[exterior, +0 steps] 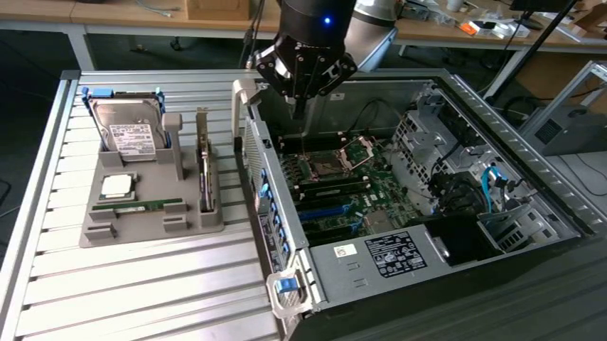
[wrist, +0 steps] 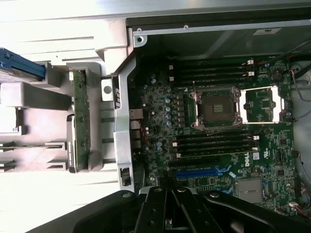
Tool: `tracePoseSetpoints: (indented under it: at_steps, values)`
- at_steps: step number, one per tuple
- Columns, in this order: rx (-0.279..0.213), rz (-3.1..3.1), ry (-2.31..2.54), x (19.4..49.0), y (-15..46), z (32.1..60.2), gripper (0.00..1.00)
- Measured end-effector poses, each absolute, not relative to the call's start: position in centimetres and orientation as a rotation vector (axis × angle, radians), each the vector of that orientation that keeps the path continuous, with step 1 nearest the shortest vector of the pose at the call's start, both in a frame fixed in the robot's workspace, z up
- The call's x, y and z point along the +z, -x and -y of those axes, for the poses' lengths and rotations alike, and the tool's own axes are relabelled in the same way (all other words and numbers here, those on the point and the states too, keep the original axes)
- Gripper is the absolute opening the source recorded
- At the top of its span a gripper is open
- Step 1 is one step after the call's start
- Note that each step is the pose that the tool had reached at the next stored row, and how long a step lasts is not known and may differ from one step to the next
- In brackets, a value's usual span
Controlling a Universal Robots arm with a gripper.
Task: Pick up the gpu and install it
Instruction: 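Reach for the gpu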
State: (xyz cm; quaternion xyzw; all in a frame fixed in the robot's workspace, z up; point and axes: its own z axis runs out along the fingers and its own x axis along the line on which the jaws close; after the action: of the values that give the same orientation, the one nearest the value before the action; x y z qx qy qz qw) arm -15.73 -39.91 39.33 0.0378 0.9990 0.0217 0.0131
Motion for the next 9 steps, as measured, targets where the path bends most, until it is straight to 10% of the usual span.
tracePoseSetpoints:
  at_steps: [9]
  values:
    - [0.064, -3.112, -0.118, 39.33, 16.01, 39.91, 0.11]
